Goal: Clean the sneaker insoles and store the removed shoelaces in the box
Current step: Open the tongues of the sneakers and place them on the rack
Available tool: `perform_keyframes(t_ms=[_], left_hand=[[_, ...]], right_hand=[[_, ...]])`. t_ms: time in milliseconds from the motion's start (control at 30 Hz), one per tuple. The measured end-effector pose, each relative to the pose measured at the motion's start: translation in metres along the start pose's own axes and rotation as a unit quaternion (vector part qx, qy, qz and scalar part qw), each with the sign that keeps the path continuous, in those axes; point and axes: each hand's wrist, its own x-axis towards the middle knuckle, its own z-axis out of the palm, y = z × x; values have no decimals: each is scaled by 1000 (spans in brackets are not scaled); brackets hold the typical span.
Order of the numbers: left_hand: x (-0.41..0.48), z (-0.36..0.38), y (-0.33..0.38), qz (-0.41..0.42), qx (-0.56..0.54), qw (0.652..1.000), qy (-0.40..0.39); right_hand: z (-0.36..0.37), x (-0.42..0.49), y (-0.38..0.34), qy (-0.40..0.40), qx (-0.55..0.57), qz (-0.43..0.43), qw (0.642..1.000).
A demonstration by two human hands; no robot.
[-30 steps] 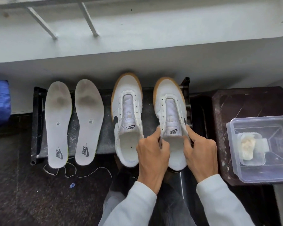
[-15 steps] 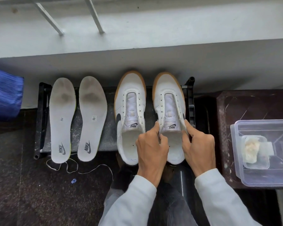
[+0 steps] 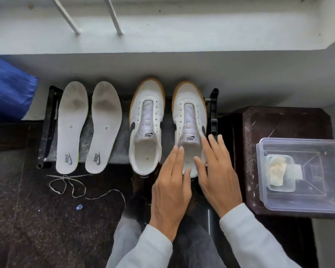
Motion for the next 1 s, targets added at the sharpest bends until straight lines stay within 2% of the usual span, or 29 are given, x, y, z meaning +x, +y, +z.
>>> perform_keyframes(t_ms=[100, 233, 367, 533, 733, 1000], left_hand=[[-40, -1, -9, 20, 41, 999, 5], [-87, -2, -24, 17, 91, 996, -6], [-135, -7, -46, 33, 118, 992, -5], [-202, -10, -88, -5, 188, 979, -76], [-289, 4, -162, -70, 258, 942, -205], [-366, 81, -263, -181, 226, 904, -316]], right_hand=[[2, -27, 2, -23, -56, -63, 996], [8, -67, 3, -54, -90, -99, 990], [20, -109, 2, -44, -97, -138, 985], [54, -161, 1, -24, -92, -200, 975], [138, -224, 21, -162, -197, -193, 948], [291, -276, 74, -325, -183, -108, 921]])
